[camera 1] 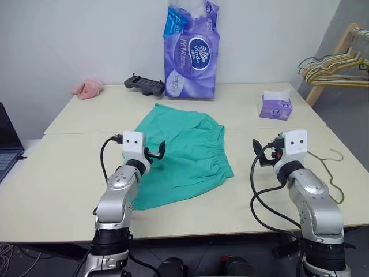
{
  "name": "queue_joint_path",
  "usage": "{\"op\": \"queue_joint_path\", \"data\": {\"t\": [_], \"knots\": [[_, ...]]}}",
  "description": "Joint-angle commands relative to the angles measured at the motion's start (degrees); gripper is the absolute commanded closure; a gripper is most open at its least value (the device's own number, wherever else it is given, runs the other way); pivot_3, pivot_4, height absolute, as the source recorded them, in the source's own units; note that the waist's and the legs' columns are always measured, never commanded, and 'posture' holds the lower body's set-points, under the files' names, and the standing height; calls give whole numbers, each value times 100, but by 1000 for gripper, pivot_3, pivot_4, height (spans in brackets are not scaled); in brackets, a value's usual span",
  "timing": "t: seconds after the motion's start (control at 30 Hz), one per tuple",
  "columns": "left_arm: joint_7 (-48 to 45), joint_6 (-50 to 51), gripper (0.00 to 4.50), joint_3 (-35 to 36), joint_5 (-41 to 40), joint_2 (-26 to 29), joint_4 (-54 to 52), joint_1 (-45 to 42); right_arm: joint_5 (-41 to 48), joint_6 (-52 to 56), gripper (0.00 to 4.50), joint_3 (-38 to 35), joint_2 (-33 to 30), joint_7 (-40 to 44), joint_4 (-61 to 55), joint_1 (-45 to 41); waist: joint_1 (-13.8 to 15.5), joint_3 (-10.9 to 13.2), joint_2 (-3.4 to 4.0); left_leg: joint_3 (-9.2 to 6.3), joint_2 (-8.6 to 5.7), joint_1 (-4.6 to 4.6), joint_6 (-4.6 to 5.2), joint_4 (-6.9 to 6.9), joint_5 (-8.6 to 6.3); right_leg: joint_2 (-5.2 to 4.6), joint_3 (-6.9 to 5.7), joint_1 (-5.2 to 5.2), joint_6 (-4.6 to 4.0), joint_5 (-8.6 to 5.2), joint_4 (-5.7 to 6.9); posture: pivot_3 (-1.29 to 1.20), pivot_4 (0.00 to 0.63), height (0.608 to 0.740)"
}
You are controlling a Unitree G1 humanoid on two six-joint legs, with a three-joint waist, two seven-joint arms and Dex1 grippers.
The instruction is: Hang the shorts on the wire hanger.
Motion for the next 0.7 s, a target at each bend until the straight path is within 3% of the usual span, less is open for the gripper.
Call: {"op": "queue_joint_path", "data": {"t": [0.03,0.3,0.5,0.7], "knots": [[-46,-206,0,16,-41,52,3,-178,38,-214,37,24,-68,40,-33,-154,-13,-9,1,2,0,0,0,0,0,2,0,0,0,0,-1,36,9,740],[-883,-191,0,-242,-225,470,-30,-160,344,-176,37,98,-489,704,-132,-181,-90,-12,1,3,0,-1,0,0,0,4,0,0,-1,1,-1,33,20,740],[-2536,-30,0,-320,-767,1749,-909,396,1503,-450,37,188,-1956,3271,-248,255,-129,-8,3,7,12,-3,6,-2,-3,12,-2,1,0,0,-12,55,39,740],[-4082,-727,0,154,-1133,3203,-1353,1838,1327,-1661,37,839,-2978,4924,164,646,-141,37,18,25,73,5,25,-10,-29,31,-7,7,-23,-6,-29,108,61,740]]}}
